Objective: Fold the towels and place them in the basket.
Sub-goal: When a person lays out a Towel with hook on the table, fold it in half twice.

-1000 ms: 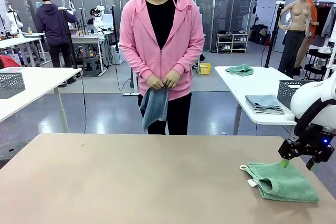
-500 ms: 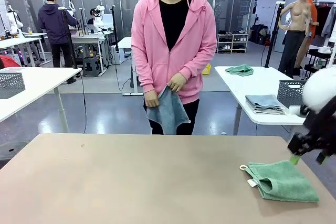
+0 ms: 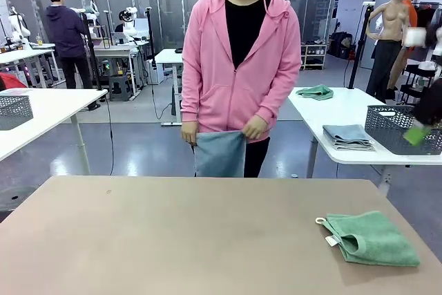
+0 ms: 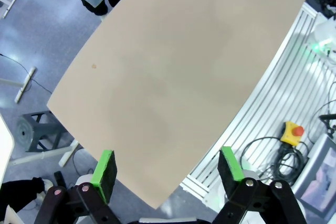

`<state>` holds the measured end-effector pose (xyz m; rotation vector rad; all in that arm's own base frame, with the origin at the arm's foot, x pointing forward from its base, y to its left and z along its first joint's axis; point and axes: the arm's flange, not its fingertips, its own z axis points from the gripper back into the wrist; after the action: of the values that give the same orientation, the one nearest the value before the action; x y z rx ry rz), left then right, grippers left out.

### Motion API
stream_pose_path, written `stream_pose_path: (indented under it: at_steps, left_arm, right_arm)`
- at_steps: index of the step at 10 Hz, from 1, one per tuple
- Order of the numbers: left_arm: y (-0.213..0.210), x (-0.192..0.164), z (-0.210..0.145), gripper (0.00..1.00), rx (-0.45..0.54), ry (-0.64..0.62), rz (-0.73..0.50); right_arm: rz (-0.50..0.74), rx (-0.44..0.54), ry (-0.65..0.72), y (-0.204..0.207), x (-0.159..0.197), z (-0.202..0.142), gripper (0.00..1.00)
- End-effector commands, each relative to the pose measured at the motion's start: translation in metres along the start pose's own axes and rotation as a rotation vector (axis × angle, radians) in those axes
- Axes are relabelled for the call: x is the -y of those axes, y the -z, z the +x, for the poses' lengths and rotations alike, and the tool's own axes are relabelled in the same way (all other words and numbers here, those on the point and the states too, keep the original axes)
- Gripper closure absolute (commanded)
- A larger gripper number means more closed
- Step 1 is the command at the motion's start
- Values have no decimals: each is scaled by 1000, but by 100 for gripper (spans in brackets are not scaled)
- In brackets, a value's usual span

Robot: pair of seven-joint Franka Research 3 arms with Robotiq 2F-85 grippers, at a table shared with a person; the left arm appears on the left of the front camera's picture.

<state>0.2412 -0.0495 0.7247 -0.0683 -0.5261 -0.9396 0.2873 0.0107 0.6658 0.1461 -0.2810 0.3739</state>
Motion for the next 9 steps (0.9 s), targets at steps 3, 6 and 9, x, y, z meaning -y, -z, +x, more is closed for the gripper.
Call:
stream_pose_path:
  at_steps: [3, 6, 9]
  left_arm:
    - [1, 1, -1, 3, -5, -8, 18]
    - [1, 1, -1, 3, -5, -8, 18]
    - [1, 1, -1, 3, -5, -8, 18]
  right_arm:
    - [-21, 92, -208, -48, -82, -7, 9]
    - [-66, 153, -234, -63, -95, -12, 9]
    - [-43, 178, -211, -62, -80, -19, 9]
